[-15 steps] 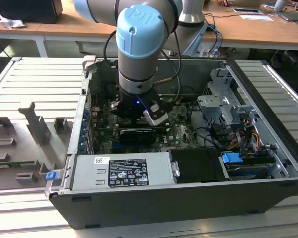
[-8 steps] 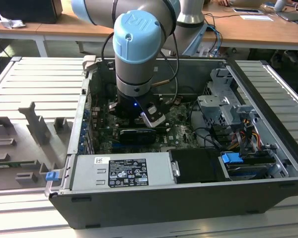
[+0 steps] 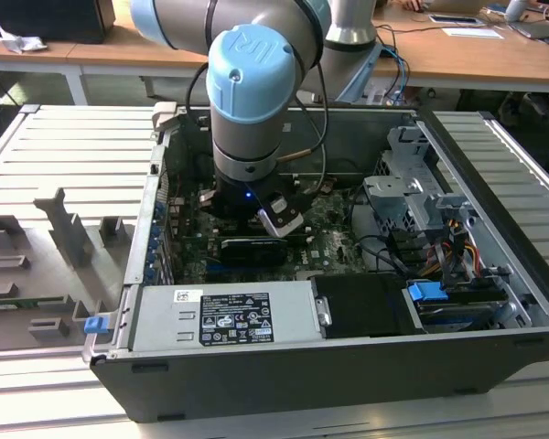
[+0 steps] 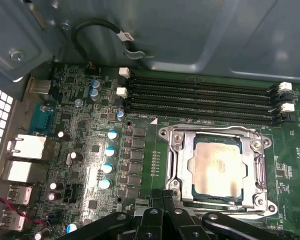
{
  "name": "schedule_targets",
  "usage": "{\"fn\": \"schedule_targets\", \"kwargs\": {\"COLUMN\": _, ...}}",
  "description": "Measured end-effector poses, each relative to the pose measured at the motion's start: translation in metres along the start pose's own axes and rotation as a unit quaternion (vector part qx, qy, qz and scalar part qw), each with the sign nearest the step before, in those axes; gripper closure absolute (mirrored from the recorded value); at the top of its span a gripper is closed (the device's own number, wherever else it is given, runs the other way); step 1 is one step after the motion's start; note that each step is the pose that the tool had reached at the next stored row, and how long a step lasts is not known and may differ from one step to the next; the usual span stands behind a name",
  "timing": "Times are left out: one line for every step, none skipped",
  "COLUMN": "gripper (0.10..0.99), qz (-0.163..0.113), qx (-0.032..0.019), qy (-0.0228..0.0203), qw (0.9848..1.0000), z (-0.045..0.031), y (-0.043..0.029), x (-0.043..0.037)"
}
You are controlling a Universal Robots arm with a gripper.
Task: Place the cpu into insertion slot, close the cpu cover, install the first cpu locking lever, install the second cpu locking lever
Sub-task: 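Install the second cpu locking lever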
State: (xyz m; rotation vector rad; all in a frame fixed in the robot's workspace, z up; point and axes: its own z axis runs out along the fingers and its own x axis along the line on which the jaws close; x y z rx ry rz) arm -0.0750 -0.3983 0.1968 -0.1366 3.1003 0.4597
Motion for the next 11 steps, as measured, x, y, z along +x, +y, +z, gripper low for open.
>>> {"fn": "schedule_targets", "kwargs": {"gripper": 0.980, "qz": 0.000, "qx": -0.0004, "qy": -0.0001, "qw": 1.0000, "z": -0.0013, "y": 0.0005, "x": 0.0001}}
{"fn": "schedule_targets", "kwargs": {"gripper": 0.980, "qz": 0.000, "qx": -0.0002, "qy": 0.0000, "qw": 1.0000, "z": -0.0037, "y": 0.0012, "x": 0.0002}}
{"fn": "schedule_targets", "kwargs": {"gripper": 0.980, "qz": 0.000, "qx": -0.0002, "qy": 0.0000, "qw": 1.0000, "z": -0.0069, "y": 0.0021, "x": 0.0002}}
{"fn": "schedule_targets", "kwargs": {"gripper": 0.980, "qz": 0.000, "qx": -0.0002, "qy": 0.0000, "qw": 1.0000, "z": -0.0090, "y": 0.0028, "x": 0.0002}}
{"fn": "schedule_targets", "kwargs": {"gripper": 0.980, "qz": 0.000, "qx": -0.0002, "qy": 0.0000, "qw": 1.0000, "z": -0.0104, "y": 0.0032, "x": 0.0002}}
{"fn": "schedule_targets", "kwargs": {"gripper": 0.980, "qz": 0.000, "qx": -0.0001, "qy": 0.0001, "qw": 1.0000, "z": -0.0141, "y": 0.0043, "x": 0.0001}}
{"fn": "schedule_targets", "kwargs": {"gripper": 0.980, "qz": 0.000, "qx": -0.0002, "qy": 0.0000, "qw": 1.0000, "z": -0.0164, "y": 0.0050, "x": 0.0001}}
{"fn": "schedule_targets", "kwargs": {"gripper": 0.980, "qz": 0.000, "qx": -0.0003, "qy": 0.0000, "qw": 1.0000, "z": -0.0181, "y": 0.0055, "x": 0.0001}}
{"fn": "schedule_targets", "kwargs": {"gripper": 0.980, "qz": 0.000, "qx": -0.0003, "qy": 0.0000, "qw": 1.0000, "z": -0.0187, "y": 0.0057, "x": 0.0000}}
{"fn": "schedule_targets", "kwargs": {"gripper": 0.980, "qz": 0.000, "qx": -0.0005, "qy": -0.0001, "qw": 1.0000, "z": -0.0198, "y": 0.0061, "x": 0.0000}}
{"fn": "schedule_targets", "kwargs": {"gripper": 0.980, "qz": 0.000, "qx": -0.0007, "qy": -0.0001, "qw": 1.0000, "z": -0.0200, "y": 0.0062, "x": 0.0000}}
